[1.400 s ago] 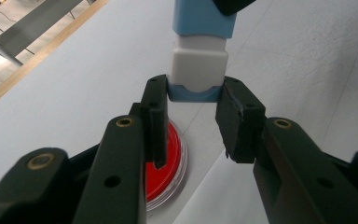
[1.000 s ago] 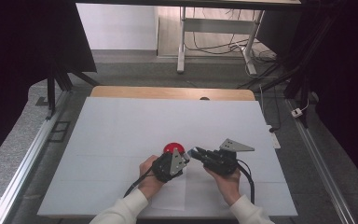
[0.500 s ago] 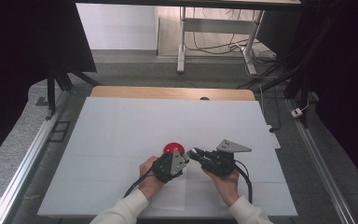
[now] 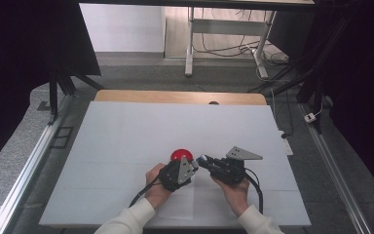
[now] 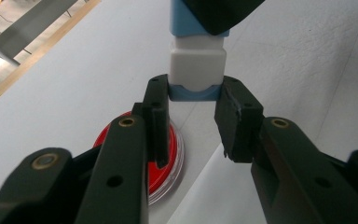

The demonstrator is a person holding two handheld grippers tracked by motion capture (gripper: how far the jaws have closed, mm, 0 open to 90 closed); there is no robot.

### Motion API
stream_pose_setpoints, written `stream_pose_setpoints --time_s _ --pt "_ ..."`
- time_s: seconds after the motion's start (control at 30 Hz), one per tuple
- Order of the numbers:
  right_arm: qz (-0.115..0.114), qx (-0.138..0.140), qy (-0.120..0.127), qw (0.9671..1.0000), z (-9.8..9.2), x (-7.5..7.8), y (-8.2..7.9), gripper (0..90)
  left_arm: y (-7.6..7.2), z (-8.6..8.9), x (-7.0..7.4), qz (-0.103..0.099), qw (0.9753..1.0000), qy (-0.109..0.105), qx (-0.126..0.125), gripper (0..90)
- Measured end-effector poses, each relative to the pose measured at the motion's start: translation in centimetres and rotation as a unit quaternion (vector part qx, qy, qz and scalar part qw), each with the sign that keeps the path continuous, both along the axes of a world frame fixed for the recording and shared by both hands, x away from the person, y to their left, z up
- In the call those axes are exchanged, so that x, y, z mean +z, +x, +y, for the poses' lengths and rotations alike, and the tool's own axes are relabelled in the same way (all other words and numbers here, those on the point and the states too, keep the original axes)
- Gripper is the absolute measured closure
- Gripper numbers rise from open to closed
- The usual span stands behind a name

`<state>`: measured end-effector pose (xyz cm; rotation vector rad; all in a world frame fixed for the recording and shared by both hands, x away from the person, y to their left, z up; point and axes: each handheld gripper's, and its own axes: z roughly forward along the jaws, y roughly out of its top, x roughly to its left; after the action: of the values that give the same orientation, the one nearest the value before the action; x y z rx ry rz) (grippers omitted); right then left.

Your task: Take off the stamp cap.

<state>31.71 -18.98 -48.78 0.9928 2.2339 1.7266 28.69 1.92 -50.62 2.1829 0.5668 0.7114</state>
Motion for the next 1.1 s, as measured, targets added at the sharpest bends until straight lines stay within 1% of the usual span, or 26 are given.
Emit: stream_pose_setpoints --time_s 0.1,0.2,0.57,0.77,0.83,0.9,0.93,0.97,1.0,1.07,1.1 --pt "-0.003 -0.003 -0.001 1.0 0.03 0.01 -0.16 75.2 0.03 0.11 0.0 0.004 1.0 -0.007 0.002 65.9" --pt "-0.004 -0.004 0.002 1.0 0.02 0.04 -0.21 75.2 -0.02 0.11 0.03 0.002 1.0 -0.007 0.003 65.9" --pt "0.004 0.001 0.0 1.0 0.0 0.01 -0.05 75.2 -0.09 0.05 0.03 -0.013 0.9997 0.019 -0.002 66.0" --pt "0.003 0.001 0.002 1.0 -0.02 0.04 -0.04 75.2 -0.13 0.08 0.2 -0.022 0.9994 0.026 -0.004 66.0" --pt "-0.001 -0.001 0.005 1.0 -0.02 0.07 -0.14 75.2 -0.07 0.22 0.27 -0.016 0.9998 0.014 -0.004 65.9" --pt "-0.004 -0.005 0.008 0.9999 0.01 0.08 -0.28 75.2 0.1 0.41 0.3 -0.001 1.0 -0.002 -0.002 65.9" --pt "-0.006 -0.007 0.009 0.9999 0.02 0.06 -0.35 75.2 0.15 0.46 0.28 0.002 1.0 -0.005 -0.002 65.9" --pt "-0.008 -0.008 0.009 0.9999 0.03 0.02 -0.41 75.2 0.11 0.42 0.27 0.0 1.0 -0.001 -0.001 65.9" --pt "-0.008 -0.009 0.008 0.9999 0.04 -0.01 -0.43 75.2 0.08 0.37 0.24 -0.001 1.0 0.0 -0.001 65.9" --pt "-0.009 -0.009 0.01 0.9999 -0.06 0.04 -0.43 75.2 0.23 0.46 0.05 0.002 0.9999 0.01 0.004 66.2" --pt "-0.014 -0.013 0.006 0.9998 -0.2 0.21 -0.43 75.2 0.33 0.63 -0.03 0.002 0.9999 0.012 0.007 66.2"
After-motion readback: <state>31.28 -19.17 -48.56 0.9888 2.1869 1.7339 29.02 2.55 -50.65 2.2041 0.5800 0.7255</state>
